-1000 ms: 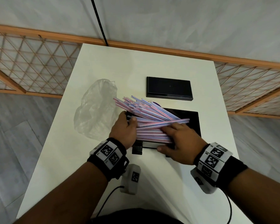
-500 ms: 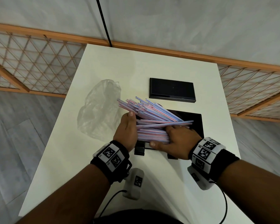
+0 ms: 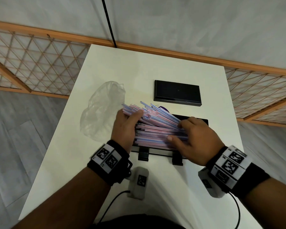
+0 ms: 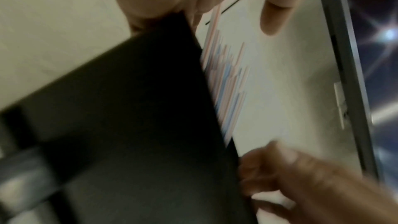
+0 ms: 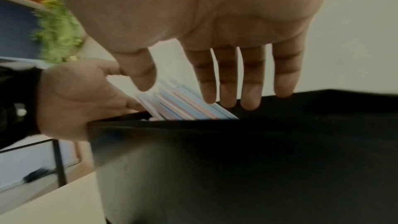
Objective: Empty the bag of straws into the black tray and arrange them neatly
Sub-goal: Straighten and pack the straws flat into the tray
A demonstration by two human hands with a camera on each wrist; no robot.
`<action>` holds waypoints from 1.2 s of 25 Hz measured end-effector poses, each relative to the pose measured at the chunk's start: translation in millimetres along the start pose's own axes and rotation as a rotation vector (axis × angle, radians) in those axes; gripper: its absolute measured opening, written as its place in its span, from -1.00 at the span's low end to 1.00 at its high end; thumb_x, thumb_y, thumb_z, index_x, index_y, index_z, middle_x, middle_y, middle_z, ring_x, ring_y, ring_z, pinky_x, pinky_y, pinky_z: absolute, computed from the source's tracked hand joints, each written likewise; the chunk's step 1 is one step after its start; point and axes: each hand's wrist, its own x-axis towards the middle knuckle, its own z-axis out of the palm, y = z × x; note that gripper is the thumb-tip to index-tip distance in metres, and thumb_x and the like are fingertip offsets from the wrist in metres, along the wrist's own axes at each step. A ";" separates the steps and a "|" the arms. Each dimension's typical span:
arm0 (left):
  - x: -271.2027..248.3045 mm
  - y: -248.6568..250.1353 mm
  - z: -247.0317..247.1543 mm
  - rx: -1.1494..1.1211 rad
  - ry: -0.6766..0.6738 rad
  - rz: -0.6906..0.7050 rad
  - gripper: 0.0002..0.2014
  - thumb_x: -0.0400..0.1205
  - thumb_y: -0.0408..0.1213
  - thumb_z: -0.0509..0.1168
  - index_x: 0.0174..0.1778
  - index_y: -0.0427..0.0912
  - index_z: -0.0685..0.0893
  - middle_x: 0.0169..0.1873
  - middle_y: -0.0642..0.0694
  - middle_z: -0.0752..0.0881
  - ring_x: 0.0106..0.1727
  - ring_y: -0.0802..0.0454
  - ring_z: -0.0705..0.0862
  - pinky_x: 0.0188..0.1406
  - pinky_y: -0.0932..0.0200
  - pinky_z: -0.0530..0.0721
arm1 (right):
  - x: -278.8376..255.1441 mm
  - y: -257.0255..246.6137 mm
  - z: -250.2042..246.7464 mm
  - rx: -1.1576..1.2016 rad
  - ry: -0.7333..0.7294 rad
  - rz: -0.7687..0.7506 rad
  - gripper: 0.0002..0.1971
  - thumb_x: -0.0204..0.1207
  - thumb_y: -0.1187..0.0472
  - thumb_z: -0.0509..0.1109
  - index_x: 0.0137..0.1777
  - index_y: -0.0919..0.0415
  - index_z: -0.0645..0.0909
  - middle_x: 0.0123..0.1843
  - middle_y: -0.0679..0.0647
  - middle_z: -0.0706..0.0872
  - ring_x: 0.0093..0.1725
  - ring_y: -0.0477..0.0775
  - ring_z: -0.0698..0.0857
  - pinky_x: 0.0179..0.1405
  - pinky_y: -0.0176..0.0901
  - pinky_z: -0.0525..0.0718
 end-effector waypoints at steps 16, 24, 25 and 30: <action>-5.9 20.7 34.8 0.189 0.087 0.205 -0.82 0.45 0.10 0.35 -0.18 0.10 0.66 -0.07 -0.07 0.84 0.02 -0.15 0.82 0.20 -0.28 0.75 | 30.7 -23.8 29.9 0.125 0.075 0.078 -0.34 0.36 -0.26 0.43 0.46 -0.14 0.42 0.17 0.09 0.47 0.14 0.23 0.48 0.21 0.15 0.56; -14.4 32.2 34.8 0.145 0.109 0.292 -0.90 0.68 -0.23 0.22 -0.11 -0.03 0.63 -0.22 -0.08 0.80 -0.06 -0.19 0.85 0.10 -0.23 0.81 | 32.8 -44.0 21.7 0.131 0.079 0.042 -0.51 0.42 0.02 0.41 0.33 0.04 0.39 0.19 0.01 0.59 0.19 0.19 0.56 0.33 0.14 0.40; -14.5 34.0 34.0 0.089 0.100 0.251 -0.89 0.69 -0.23 0.23 -0.11 -0.05 0.64 -0.21 -0.11 0.79 -0.05 -0.24 0.85 0.11 -0.25 0.81 | 32.3 -45.8 19.1 0.130 0.066 0.025 -0.50 0.42 0.05 0.40 0.35 0.04 0.38 0.20 0.01 0.60 0.20 0.18 0.56 0.35 0.14 0.39; -9.2 23.6 21.1 0.470 0.049 0.337 -0.75 0.70 0.03 0.11 -0.03 0.04 0.66 0.00 0.05 0.74 0.08 0.03 0.68 0.29 -0.03 0.63 | 30.3 -49.3 20.6 0.113 0.020 0.034 -0.30 0.37 -0.32 0.34 0.44 0.02 0.37 0.30 0.02 0.55 0.29 0.17 0.52 0.39 0.19 0.43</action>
